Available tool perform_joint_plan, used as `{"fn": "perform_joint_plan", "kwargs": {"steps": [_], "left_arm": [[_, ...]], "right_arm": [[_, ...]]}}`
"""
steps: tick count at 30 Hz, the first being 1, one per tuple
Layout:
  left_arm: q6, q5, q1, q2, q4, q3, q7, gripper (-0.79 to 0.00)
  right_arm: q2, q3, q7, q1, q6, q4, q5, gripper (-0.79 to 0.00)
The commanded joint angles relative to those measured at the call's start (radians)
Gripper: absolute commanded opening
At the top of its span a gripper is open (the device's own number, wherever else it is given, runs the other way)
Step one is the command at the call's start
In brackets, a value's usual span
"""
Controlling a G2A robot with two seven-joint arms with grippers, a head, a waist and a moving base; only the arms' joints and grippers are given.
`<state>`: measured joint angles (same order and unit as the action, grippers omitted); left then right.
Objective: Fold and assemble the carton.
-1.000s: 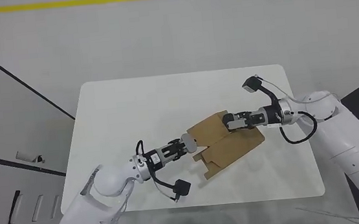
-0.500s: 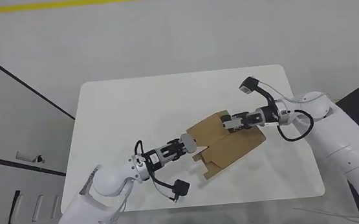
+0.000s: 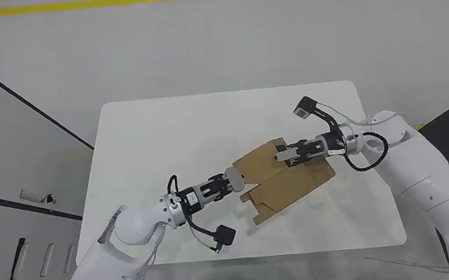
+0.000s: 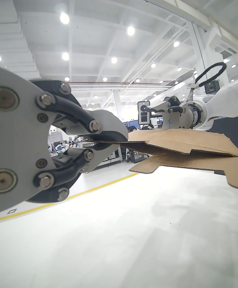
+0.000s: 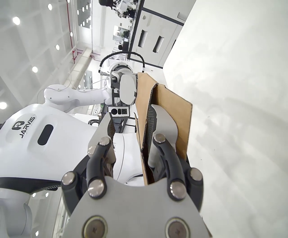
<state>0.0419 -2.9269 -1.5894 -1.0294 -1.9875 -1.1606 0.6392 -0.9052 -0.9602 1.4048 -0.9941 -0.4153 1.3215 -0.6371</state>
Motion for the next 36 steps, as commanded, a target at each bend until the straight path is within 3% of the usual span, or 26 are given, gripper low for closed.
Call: {"fn": "perform_joint_plan", "kwargs": {"steps": [1, 5, 9, 11, 14, 16, 20, 26, 31, 36], "left_arm": [[-0.002, -0.002, 0.000, 0.001, -0.001, -0.001, 0.003, -0.785], [-0.002, -0.014, -0.001, 0.004, -0.001, 0.000, 0.007, -0.785], [0.003, -0.022, -0.002, 0.006, 0.000, 0.000, 0.003, -0.785], [0.006, -0.024, -0.002, 0.007, -0.001, 0.001, 0.002, -0.785], [0.007, -0.023, -0.002, 0.009, -0.001, 0.003, 0.003, -0.785], [0.008, -0.025, -0.001, 0.010, -0.001, 0.004, 0.002, -0.785], [0.013, -0.028, 0.001, 0.011, 0.001, 0.008, 0.001, -0.785], [0.020, -0.038, 0.005, 0.013, -0.001, 0.016, -0.005, -0.785], [0.021, -0.036, 0.009, 0.014, 0.000, 0.023, -0.005, -0.785], [0.021, -0.036, 0.010, 0.016, -0.001, 0.025, -0.007, -0.785]], "right_arm": [[-0.002, 0.004, 0.002, 0.005, 0.002, -0.005, 0.004, -0.465], [-0.004, 0.008, -0.004, 0.014, -0.004, -0.021, 0.035, -0.505], [-0.007, 0.012, -0.014, 0.020, -0.009, -0.026, 0.068, -0.662], [-0.009, 0.013, -0.020, 0.020, -0.007, -0.024, 0.078, -0.696], [-0.011, 0.015, -0.026, 0.019, -0.002, -0.019, 0.094, -0.634], [-0.012, 0.015, -0.030, 0.018, 0.001, -0.016, 0.102, -0.551], [-0.012, 0.010, -0.041, 0.017, 0.005, -0.004, 0.117, -0.499], [-0.010, 0.000, -0.059, 0.006, 0.023, 0.023, 0.161, -0.533], [-0.011, 0.001, -0.059, -0.001, 0.036, 0.028, 0.162, -0.665], [-0.016, 0.007, -0.056, 0.002, 0.039, 0.023, 0.157, -0.680]]}}
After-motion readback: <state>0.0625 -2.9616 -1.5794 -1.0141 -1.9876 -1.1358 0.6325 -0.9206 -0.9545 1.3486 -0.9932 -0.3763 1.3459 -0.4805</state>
